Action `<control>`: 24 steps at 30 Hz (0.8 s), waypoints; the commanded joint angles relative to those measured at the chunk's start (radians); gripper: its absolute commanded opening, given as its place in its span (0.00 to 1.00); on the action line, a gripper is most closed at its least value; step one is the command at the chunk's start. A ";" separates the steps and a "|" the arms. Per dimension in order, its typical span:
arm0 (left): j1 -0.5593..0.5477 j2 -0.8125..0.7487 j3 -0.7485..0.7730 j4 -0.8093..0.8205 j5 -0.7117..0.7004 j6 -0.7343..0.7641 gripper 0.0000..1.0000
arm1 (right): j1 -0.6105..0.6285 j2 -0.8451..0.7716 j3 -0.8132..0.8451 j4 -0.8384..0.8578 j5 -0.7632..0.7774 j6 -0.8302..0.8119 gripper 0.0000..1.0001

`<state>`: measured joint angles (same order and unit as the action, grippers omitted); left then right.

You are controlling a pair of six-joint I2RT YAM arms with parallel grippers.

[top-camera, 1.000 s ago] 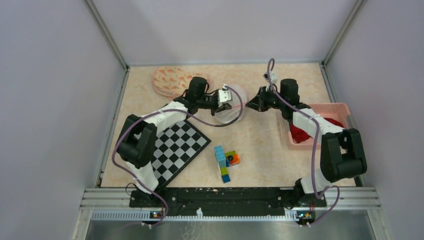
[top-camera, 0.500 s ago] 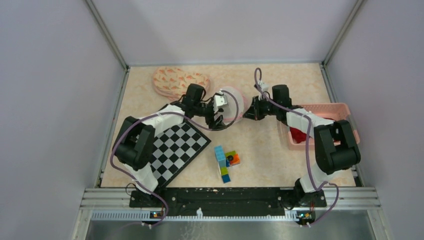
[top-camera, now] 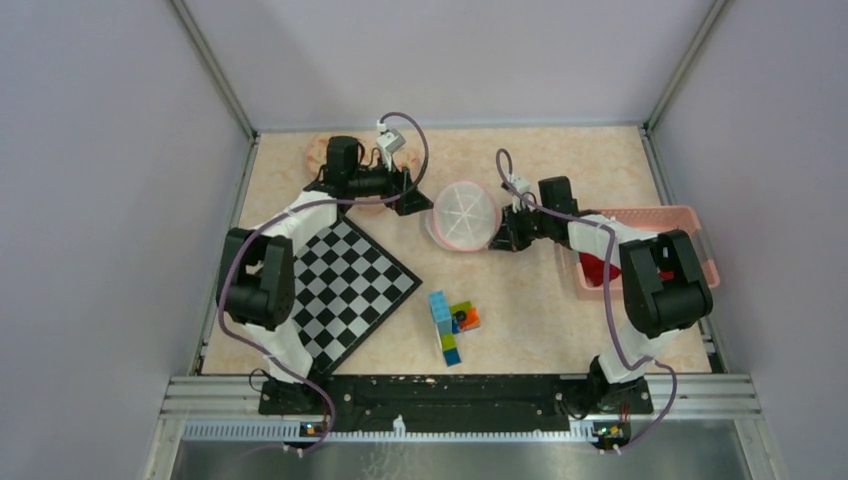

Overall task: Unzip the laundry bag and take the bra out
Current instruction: Unzip the laundry bag at the center of the board.

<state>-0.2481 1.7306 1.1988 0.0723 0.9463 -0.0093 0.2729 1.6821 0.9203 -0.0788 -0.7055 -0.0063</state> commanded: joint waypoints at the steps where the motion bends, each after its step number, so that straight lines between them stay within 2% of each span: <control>1: -0.006 0.087 0.096 0.012 -0.002 -0.205 0.99 | 0.008 0.016 0.050 -0.007 -0.012 -0.055 0.00; 5: -0.009 0.106 0.073 0.164 -0.017 -0.304 0.99 | 0.008 0.030 0.056 -0.003 -0.005 -0.055 0.00; 15: -0.026 0.237 0.149 0.207 0.052 -0.426 0.97 | 0.008 0.067 0.099 0.013 0.012 -0.040 0.00; 18: -0.030 0.239 0.145 0.248 0.074 -0.470 0.94 | 0.007 0.075 0.115 0.016 0.009 -0.033 0.00; 24: -0.061 0.197 0.148 0.254 0.111 -0.457 0.88 | 0.008 0.081 0.129 0.030 -0.009 -0.002 0.00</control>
<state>-0.2878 1.9759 1.3109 0.2615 1.0054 -0.4507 0.2729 1.7554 1.0050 -0.0891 -0.6914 -0.0254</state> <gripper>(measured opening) 0.892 0.005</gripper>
